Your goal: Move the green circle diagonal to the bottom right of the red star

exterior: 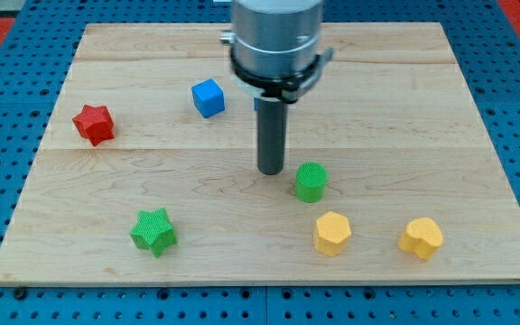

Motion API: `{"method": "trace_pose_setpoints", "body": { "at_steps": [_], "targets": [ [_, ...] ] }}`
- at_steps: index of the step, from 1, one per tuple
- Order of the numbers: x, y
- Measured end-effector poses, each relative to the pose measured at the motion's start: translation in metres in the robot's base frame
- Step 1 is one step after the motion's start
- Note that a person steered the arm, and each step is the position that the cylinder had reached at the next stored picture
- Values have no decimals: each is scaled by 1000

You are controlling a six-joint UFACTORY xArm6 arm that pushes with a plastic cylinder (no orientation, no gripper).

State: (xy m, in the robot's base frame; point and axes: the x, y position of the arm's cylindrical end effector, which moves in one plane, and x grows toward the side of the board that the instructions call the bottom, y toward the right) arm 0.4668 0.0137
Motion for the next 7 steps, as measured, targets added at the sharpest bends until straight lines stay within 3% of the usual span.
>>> {"method": "trace_pose_setpoints", "body": {
  "at_steps": [1,2,4,6,7],
  "targets": [
    [-24,70],
    [22,107],
    [25,-47],
    [29,-8],
    [37,-53]
  ]
}}
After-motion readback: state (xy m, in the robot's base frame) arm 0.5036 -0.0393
